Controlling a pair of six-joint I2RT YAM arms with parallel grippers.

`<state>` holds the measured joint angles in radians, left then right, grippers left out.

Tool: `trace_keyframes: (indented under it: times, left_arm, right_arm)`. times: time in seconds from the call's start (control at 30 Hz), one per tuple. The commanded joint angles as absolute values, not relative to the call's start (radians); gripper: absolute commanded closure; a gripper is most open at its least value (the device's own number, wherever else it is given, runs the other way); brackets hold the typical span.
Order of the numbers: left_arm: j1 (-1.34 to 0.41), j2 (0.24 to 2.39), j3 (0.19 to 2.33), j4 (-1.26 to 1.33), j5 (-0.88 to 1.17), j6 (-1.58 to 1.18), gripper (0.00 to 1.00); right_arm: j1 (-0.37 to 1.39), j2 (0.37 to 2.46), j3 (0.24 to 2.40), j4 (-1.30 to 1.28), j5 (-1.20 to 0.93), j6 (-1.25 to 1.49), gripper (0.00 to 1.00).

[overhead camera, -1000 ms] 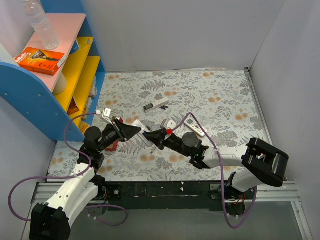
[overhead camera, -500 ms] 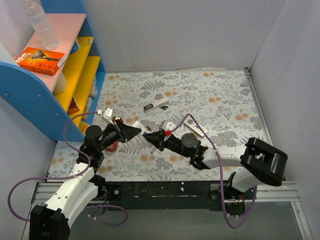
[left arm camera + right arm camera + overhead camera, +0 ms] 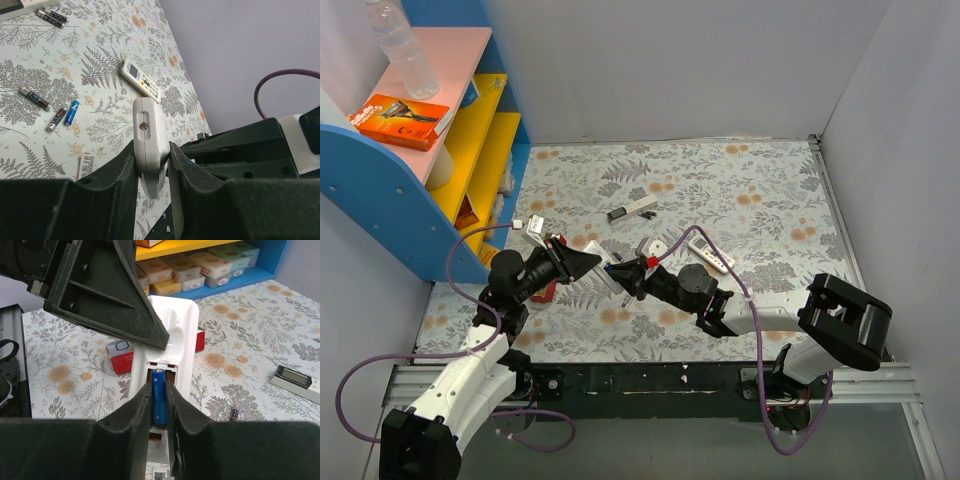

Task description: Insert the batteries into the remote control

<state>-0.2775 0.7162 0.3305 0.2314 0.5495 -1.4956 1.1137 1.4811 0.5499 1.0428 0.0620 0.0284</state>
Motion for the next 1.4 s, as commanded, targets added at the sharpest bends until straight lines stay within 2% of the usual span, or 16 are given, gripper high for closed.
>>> trace_keyframes:
  times: [0.0, 1.03, 1.37]
  left_arm:
    - [-0.282, 0.695, 0.365, 0.307, 0.614, -1.525, 1.0]
    - [-0.282, 0.719, 0.382, 0.215, 0.569, -1.457, 1.0]
    - [-0.282, 0.755, 0.382, 0.21, 0.574, -1.471, 1.0]
  right_arm:
    - [1.101, 1.511, 0.563, 0.95, 0.172, 0.04, 0.72]
    - [1.103, 1.508, 0.598, 0.862, 0.169, 0.049, 0.65]
    - [1.103, 1.471, 0.624, 0.816, 0.101, 0.049, 0.56]
